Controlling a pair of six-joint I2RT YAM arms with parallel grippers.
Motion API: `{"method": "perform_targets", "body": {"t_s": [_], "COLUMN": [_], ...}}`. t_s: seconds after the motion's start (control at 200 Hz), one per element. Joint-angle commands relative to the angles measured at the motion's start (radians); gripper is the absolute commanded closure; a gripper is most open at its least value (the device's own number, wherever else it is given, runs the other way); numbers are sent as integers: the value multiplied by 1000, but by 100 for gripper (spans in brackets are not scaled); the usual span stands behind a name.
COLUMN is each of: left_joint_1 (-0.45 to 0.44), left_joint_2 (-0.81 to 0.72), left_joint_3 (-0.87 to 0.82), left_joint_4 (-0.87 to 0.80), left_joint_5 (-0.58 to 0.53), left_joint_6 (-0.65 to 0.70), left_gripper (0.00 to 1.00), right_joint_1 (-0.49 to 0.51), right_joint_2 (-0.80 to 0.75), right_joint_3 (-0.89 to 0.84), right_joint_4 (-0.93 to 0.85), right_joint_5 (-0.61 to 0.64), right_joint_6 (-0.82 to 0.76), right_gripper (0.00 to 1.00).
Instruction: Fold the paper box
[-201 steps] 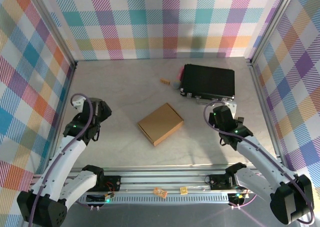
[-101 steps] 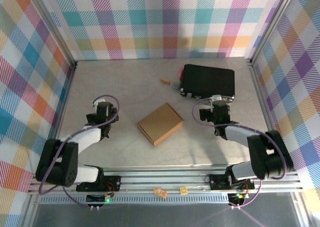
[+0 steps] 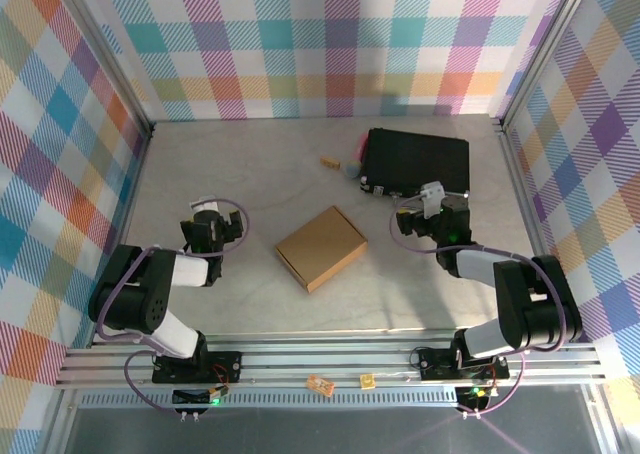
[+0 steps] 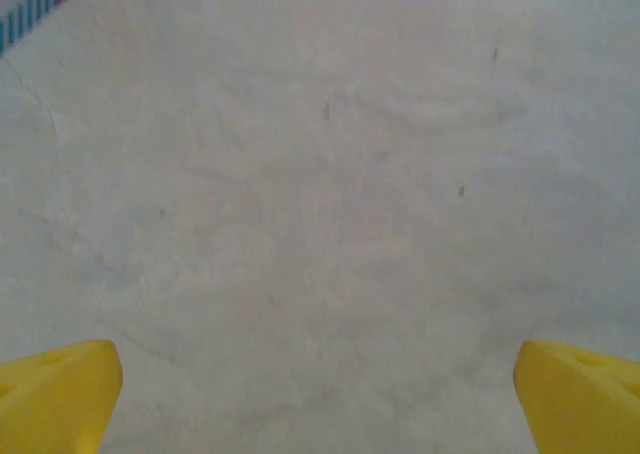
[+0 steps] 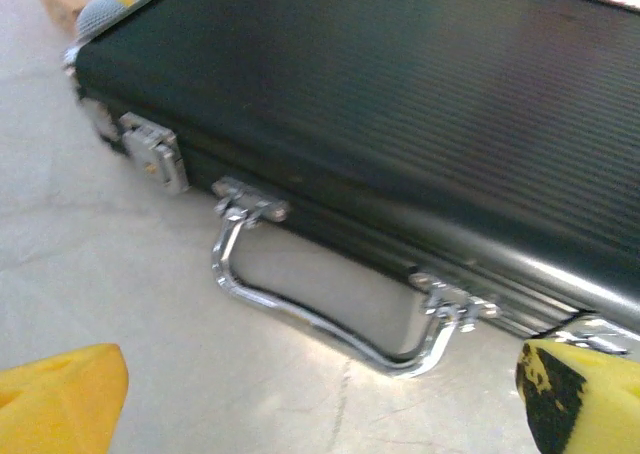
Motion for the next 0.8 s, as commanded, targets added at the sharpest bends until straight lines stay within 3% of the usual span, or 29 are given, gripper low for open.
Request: {"method": "perform_targets", "body": {"t_s": [0.0, 0.1, 0.145, 0.795], "left_joint_1": [13, 13, 13, 13], "left_joint_2": [14, 13, 11, 12], "left_joint_3": [8, 9, 11, 10], "left_joint_4": [131, 127, 126, 128], "left_joint_5": [30, 30, 30, 30], "left_joint_6": [20, 19, 18, 18], "left_gripper": [0, 0, 0, 0], "right_joint_1": [-87, -125, -125, -122], "right_joint_2": [17, 104, 86, 93], "right_joint_3": [-25, -59, -41, -43], "right_joint_4": [124, 277, 202, 221], "right_joint_5": [-84, -88, -68, -38], "right_joint_6": [121, 171, 172, 178], "right_gripper": [1, 1, 1, 1]}}
